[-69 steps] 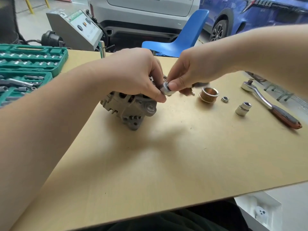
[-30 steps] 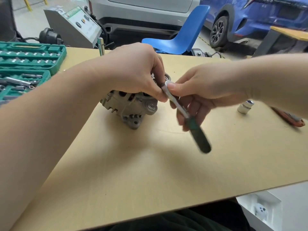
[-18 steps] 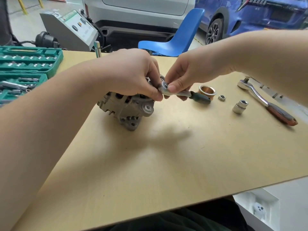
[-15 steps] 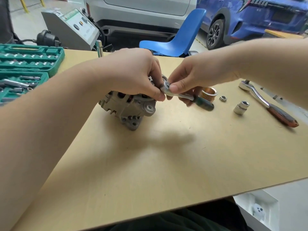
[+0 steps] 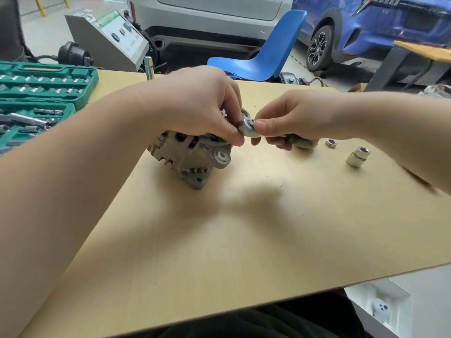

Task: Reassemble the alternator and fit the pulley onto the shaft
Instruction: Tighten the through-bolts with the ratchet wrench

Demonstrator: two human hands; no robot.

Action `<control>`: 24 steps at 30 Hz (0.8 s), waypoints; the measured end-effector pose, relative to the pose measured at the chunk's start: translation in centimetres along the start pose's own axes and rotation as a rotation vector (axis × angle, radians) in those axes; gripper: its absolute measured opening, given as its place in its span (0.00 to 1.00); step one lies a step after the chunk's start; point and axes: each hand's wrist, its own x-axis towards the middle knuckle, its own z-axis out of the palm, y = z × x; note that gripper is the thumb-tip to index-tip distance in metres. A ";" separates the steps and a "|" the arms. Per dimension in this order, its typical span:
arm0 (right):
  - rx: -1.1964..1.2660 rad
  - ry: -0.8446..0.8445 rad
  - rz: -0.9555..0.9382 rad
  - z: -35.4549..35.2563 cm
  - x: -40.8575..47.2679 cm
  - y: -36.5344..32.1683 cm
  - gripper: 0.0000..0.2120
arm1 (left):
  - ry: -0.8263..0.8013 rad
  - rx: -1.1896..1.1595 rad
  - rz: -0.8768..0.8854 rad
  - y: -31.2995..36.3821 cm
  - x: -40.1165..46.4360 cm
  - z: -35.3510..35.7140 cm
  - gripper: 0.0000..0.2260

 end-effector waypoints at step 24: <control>0.693 -0.279 0.152 3.8 -0.1 1.8 0.24 | 0.077 0.034 -0.010 0.2 -0.1 0.6 0.13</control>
